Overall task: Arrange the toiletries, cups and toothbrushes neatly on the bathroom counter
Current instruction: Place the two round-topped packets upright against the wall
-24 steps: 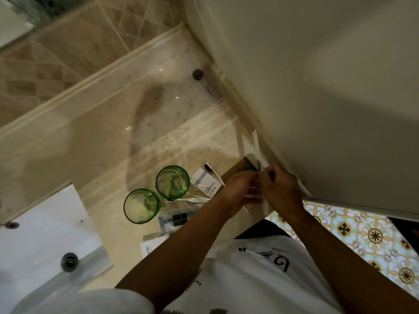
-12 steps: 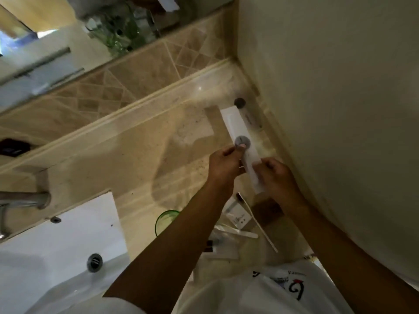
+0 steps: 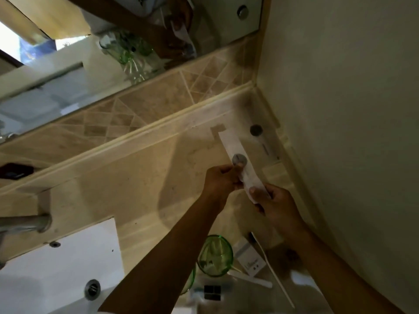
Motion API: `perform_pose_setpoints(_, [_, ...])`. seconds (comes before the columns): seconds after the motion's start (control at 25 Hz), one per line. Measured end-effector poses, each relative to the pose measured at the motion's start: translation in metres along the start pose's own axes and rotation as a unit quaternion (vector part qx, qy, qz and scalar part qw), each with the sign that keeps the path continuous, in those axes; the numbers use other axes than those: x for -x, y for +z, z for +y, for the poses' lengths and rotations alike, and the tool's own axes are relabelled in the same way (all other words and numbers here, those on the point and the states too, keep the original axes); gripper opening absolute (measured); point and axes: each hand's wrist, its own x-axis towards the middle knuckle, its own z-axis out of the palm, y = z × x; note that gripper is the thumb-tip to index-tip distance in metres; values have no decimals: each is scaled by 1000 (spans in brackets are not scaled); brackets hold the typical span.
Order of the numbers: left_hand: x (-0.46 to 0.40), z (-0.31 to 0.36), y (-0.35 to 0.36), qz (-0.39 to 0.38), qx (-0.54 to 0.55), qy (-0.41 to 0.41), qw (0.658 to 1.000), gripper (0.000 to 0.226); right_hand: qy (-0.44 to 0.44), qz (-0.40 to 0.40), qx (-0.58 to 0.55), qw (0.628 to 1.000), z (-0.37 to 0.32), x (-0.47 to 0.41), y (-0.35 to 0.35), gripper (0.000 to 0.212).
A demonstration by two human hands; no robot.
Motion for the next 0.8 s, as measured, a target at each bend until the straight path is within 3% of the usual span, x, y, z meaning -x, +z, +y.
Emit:
perform_pose_setpoints(0.4, [-62,31,7,4,-149,10,989,27,39,69,49,996,3,-56,-6,32])
perform_pose_setpoints(0.6, [-90,39,9,14,-322,26,946,38,38,84,118,989,1,-70,3,37])
perform_pose_setpoints(0.8, [-103,43,8,5,-421,43,906,50,50,91,142,984,-1,-75,15,33])
